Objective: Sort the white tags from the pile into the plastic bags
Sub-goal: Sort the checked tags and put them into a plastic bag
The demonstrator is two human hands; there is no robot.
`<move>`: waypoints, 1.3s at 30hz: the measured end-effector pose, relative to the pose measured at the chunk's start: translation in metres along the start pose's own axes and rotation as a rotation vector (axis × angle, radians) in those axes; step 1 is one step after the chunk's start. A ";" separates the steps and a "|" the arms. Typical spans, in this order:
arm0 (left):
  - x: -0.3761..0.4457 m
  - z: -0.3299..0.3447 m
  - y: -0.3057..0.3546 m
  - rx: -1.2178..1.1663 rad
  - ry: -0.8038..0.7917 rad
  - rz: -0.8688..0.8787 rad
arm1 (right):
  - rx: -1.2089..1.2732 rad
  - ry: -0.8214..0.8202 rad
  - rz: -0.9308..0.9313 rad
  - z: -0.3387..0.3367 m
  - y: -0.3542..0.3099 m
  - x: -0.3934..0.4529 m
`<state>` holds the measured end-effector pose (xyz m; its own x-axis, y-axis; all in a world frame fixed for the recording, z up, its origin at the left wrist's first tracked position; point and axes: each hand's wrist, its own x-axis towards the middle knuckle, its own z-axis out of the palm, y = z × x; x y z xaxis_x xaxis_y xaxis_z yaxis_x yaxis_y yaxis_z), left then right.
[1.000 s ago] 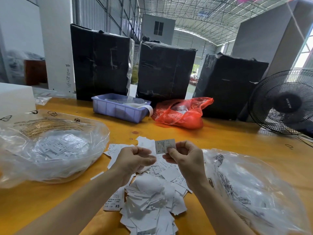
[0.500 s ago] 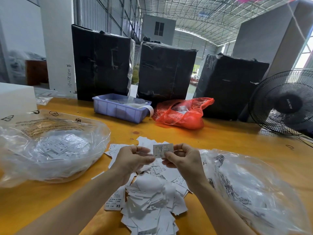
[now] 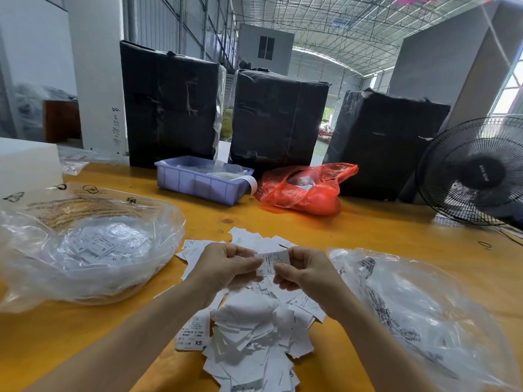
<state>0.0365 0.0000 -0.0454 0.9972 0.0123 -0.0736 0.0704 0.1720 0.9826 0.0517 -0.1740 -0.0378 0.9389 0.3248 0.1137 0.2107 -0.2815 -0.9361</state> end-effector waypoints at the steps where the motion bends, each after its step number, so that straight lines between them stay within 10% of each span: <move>1: 0.000 0.000 0.000 0.028 -0.006 0.006 | -0.006 0.000 -0.004 -0.001 0.000 0.000; 39: -0.002 0.003 0.003 0.178 -0.134 -0.051 | -0.045 -0.064 -0.076 -0.010 -0.001 0.002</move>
<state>0.0350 -0.0020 -0.0414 0.9858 -0.1250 -0.1119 0.1118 -0.0080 0.9937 0.0561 -0.1822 -0.0334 0.9007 0.4035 0.1610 0.2943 -0.2940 -0.9094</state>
